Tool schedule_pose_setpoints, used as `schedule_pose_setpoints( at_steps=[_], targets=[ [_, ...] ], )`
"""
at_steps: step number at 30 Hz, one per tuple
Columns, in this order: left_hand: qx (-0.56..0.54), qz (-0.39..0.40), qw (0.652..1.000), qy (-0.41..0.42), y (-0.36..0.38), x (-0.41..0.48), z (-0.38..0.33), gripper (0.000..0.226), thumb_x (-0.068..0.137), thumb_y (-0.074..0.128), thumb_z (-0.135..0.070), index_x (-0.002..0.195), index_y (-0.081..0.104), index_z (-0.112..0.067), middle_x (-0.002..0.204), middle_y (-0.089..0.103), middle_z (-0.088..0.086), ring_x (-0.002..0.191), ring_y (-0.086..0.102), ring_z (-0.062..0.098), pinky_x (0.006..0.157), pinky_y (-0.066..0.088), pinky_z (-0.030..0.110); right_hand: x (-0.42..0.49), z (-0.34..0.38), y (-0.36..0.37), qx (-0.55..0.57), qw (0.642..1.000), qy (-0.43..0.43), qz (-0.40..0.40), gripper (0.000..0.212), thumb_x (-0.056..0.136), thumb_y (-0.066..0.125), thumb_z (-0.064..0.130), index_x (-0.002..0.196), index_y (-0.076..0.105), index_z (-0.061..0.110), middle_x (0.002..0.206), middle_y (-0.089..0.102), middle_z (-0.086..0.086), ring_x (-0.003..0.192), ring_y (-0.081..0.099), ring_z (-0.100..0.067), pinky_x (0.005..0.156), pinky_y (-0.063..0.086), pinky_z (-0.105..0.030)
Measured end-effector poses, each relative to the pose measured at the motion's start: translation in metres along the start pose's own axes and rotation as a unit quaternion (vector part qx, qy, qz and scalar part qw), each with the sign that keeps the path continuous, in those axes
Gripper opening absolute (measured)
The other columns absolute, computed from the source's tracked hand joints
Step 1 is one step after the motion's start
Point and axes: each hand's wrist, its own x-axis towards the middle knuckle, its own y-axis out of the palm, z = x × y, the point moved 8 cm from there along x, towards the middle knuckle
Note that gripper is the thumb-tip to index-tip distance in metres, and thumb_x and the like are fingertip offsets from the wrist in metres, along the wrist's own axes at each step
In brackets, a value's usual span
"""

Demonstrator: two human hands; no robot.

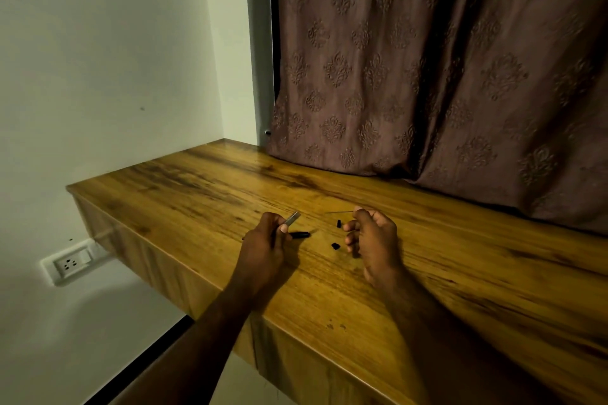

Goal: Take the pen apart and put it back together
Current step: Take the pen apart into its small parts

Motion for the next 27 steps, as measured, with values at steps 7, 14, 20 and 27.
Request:
schedule_pose_setpoints(
  at_steps=[7,14,20,27],
  targets=[
    [0.004,0.021,1.0,0.014,0.004,-0.004,-0.009,0.006,0.099,0.049,-0.021,0.095,0.052,-0.024,0.08,0.065,-0.003,0.074,0.063,0.013,0.066,0.052,0.042,-0.001,0.002,0.006,-0.021,0.999,-0.019,0.026,0.017,0.097,0.053,0.019,0.085,0.058,0.009,0.073,0.063,-0.011,0.045,0.047,-0.014,0.036,0.035,-0.02],
    [-0.006,0.036,0.999,0.005,0.005,-0.006,-0.012,0.009,0.097,0.051,-0.02,0.092,0.055,-0.026,0.08,0.065,-0.008,0.076,0.063,0.008,0.065,0.052,0.035,-0.003,0.003,0.012,-0.031,0.998,-0.033,0.044,0.014,0.097,0.053,0.017,0.091,0.059,0.005,0.071,0.062,-0.009,0.042,0.047,-0.013,0.036,0.035,-0.019],
    [-0.008,0.043,0.999,0.0,0.007,-0.006,-0.011,0.011,0.097,0.051,-0.02,0.093,0.055,-0.029,0.081,0.065,-0.009,0.076,0.061,0.002,0.063,0.047,0.023,-0.003,-0.001,0.015,-0.037,0.997,-0.036,0.059,0.015,0.096,0.055,0.018,0.089,0.059,0.005,0.069,0.062,-0.009,0.043,0.047,-0.016,0.037,0.034,-0.02],
    [-0.008,0.041,0.999,0.011,0.006,-0.006,-0.013,0.007,0.096,0.052,-0.022,0.094,0.057,-0.026,0.079,0.065,-0.011,0.075,0.062,0.004,0.065,0.051,0.031,-0.004,-0.003,0.018,-0.05,0.995,-0.037,0.074,0.015,0.096,0.056,0.019,0.089,0.059,0.006,0.067,0.062,-0.007,0.043,0.048,-0.016,0.037,0.033,-0.02]
  ],
)
